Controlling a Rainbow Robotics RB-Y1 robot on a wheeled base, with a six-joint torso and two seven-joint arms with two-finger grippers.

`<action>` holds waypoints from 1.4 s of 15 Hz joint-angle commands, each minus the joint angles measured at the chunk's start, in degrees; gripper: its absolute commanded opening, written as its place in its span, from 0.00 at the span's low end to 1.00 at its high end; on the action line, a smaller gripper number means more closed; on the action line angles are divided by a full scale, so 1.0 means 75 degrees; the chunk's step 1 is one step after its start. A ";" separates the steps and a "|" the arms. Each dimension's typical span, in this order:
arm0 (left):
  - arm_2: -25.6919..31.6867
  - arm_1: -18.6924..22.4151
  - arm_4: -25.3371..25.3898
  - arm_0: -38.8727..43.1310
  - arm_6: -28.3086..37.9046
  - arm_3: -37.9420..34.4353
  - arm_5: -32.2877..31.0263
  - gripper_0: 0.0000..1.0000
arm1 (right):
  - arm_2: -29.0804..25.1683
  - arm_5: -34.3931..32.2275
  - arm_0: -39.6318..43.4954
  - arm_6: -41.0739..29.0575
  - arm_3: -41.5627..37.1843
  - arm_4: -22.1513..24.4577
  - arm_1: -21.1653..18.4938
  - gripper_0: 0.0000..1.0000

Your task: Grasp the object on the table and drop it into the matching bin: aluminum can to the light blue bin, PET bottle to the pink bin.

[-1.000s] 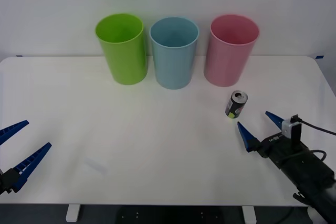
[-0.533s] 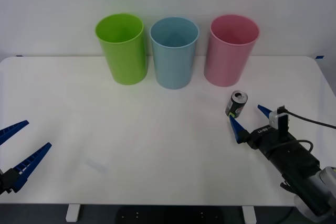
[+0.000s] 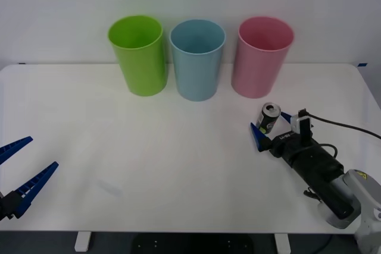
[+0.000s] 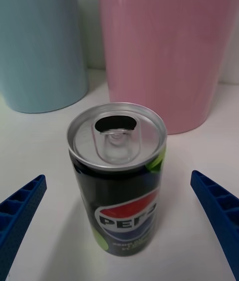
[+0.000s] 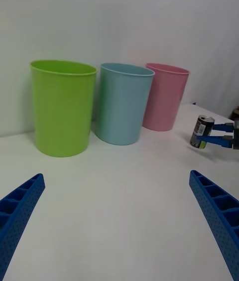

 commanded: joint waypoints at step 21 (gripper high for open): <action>0.0000 0.0000 0.0000 0.0000 0.0000 0.0000 0.0000 1.00 | -0.0235 -0.0258 -0.0334 0.0042 0.0190 -0.0115 0.0082 0.00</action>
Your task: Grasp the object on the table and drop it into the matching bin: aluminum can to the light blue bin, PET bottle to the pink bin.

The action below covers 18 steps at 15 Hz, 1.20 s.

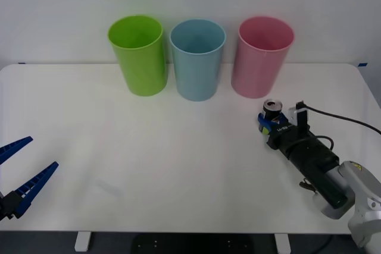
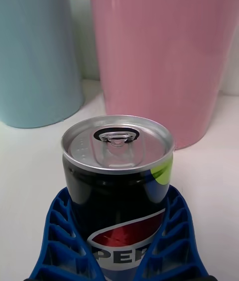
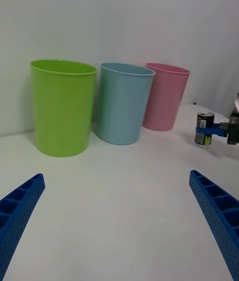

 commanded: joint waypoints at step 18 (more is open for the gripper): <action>0.0000 0.0000 0.0000 0.0000 0.0000 0.0000 0.0000 1.00 | -0.0634 -0.2776 0.0027 -0.2340 -0.2187 0.0350 -0.1313 0.00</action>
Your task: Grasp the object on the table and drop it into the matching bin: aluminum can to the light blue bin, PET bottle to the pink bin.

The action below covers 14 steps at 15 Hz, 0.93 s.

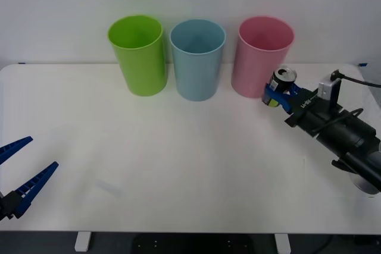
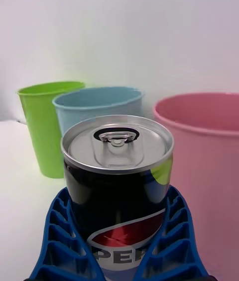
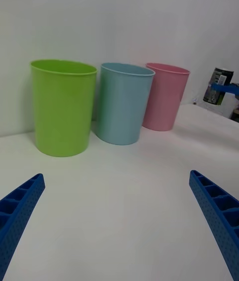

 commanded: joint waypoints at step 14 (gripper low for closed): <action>0.0000 0.0000 0.0000 0.0000 0.0000 0.0000 0.0000 1.00 | 0.1053 0.1019 -0.2074 -0.2372 -0.0467 0.0748 -0.0436 0.00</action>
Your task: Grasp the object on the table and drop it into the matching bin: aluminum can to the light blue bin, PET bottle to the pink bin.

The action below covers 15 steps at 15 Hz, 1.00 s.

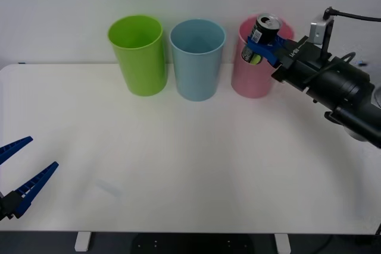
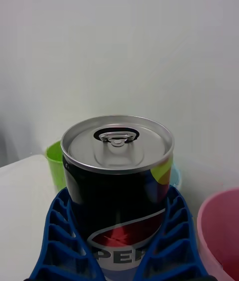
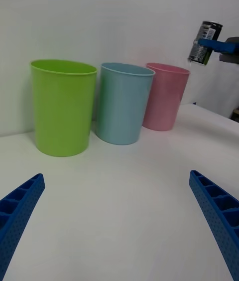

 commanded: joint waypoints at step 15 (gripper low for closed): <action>0.0000 0.0000 0.0000 0.0000 0.0000 0.0000 0.0000 1.00 | 0.0672 0.1044 -0.3906 0.0252 0.4512 0.0810 0.1680 0.00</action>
